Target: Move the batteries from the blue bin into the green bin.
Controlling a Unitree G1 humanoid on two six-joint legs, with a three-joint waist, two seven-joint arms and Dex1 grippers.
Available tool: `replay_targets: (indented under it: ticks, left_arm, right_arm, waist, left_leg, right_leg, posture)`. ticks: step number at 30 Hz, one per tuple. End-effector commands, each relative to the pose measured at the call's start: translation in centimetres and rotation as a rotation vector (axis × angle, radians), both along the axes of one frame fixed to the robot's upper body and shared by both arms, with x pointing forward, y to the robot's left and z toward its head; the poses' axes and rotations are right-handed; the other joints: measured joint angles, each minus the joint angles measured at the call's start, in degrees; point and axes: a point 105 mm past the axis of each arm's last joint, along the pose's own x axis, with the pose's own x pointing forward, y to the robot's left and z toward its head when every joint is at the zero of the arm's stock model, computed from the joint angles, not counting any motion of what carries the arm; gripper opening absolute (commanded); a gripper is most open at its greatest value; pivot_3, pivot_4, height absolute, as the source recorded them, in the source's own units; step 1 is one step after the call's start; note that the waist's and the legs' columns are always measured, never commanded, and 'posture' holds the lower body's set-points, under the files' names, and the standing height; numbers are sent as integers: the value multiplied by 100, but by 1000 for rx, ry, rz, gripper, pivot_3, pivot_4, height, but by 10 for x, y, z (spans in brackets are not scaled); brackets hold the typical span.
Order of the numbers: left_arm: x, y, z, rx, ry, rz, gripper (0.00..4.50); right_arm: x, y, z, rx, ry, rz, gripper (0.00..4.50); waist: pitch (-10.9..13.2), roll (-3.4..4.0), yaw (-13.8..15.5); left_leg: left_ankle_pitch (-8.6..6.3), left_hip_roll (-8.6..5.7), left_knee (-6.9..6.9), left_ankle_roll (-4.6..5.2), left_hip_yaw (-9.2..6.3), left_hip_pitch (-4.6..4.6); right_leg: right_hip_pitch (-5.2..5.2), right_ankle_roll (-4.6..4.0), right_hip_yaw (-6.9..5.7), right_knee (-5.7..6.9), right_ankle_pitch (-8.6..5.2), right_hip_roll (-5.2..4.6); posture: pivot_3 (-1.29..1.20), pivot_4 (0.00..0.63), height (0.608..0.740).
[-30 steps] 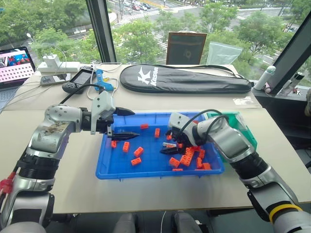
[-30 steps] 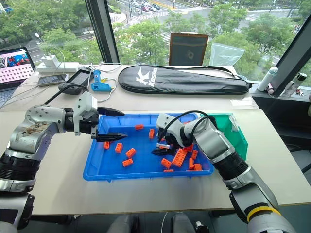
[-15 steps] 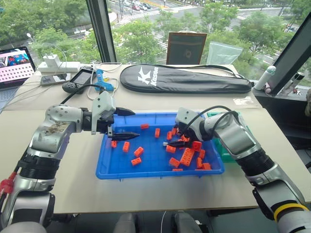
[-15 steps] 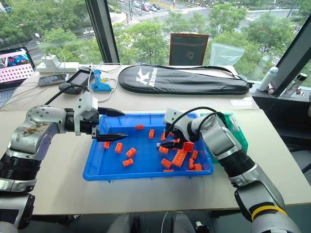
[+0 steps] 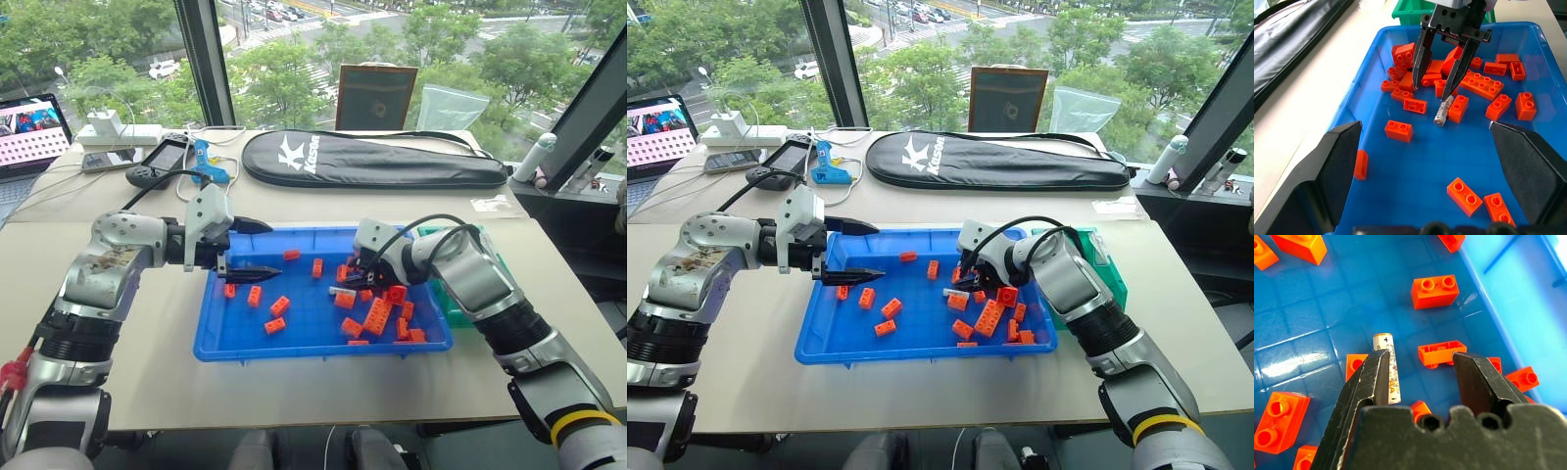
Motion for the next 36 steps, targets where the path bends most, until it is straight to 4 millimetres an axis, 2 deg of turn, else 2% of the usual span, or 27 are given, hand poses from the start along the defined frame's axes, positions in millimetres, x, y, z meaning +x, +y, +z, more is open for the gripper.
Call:
replay_targets:
  ticks: [1, 21, 22, 27, 30, 33, 36]
  left_arm:
    - [-1, -3, 11, 3, -51, -19, 4500]
    - [-1, -2, 11, 8, -53, -12, 4500]
    - [-1, -2, 11, 9, -53, -11, 4500]
    - [-1, -3, 10, 11, -54, -12, 4500]
    - [-1, -3, 10, 10, -53, -14, 4500]
    - [-1, -3, 11, 9, -53, -14, 4500]
    - [0, -3, 11, 7, -52, -16, 4500]
  right_arm:
    - [-4, 2, 4, 4, -12, 31, 2370]
    - [-12, 6, -18, -10, 65, 60, 2370]
    - [-12, 7, -19, -9, 67, 60, 1865]
    - [-15, 11, -25, -1, 84, 72, 374]
    - [-17, 12, -25, -1, 83, 82, 386]
    - [-16, 12, -13, 26, 72, 83, 386]
    - [-14, 5, 24, 114, 40, 65, 386]
  waist:
    - [0, 0, 1]
    - [0, 0, -1]
    - [0, 0, -4]
    - [0, 0, 2]
    - [0, 0, 3]
    - [0, 0, 0]
    - [0, 0, 2]
  left_leg:
    - [0, 0, 0, 0, 0, 0]
    - [0, 0, 0, 0, 0, 0]
    - [0, 0, 0, 0, 0, 0]
    - [0, 0, 0, 0, -1, 0]
    - [0, 0, 0, 0, 0, 0]
    - [0, 0, 0, 0, -1, 0]
    - [0, 0, 0, 0, -1, 0]
  right_leg:
    - [0, 0, 0, 0, 0, 0]
    - [0, 0, 0, 0, 0, 0]
    - [0, 0, 0, 0, 0, 0]
    - [0, 0, 0, 0, 0, 1]
    - [1, 0, 0, 0, 0, 0]
    - [1, 0, 0, 1, 0, 0]
    - [0, 0, 0, 1, 0, 0]
  posture:
    - [0, 150, 740]
    - [0, 150, 740]
    - [0, 150, 740]
    - [0, 150, 740]
    - [0, 150, 740]
    - [0, 150, 740]
    - [0, 150, 740]
